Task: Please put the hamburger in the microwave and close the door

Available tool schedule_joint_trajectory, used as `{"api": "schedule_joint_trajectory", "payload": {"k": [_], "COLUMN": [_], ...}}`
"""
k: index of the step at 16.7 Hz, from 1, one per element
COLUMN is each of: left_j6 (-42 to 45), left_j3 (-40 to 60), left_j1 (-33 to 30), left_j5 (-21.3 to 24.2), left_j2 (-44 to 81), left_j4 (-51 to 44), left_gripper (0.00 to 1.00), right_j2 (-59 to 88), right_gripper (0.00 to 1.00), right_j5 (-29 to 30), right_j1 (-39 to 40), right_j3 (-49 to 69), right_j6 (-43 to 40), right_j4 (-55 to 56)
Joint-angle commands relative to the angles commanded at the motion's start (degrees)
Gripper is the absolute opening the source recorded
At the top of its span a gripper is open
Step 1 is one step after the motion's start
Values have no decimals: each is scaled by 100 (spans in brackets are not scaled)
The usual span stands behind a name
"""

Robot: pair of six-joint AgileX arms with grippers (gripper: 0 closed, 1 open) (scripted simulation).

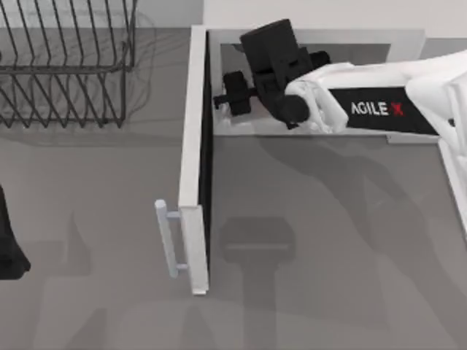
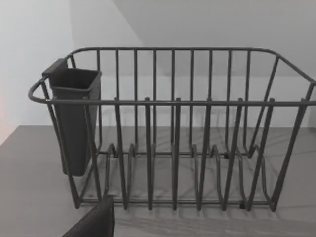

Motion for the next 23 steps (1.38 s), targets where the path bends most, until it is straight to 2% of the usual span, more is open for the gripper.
{"api": "schedule_joint_trajectory", "payload": {"k": [5, 15, 23], "left_j6": [0, 0, 0], "left_j3": [0, 0, 0], "left_j1": [0, 0, 0], "left_j5": [0, 0, 0], "left_j2": [0, 0, 0], "left_j4": [0, 0, 0], "left_gripper": [100, 100, 100], "right_j2": [-695, -2203, -2414], "right_gripper": [100, 100, 100], "right_j5": [265, 965, 1184], "right_j1": [366, 1352, 1714], "right_j3": [-790, -3356, -4477], "right_j6": [272, 1041, 1335], "right_j4": [332, 1014, 1130]}}
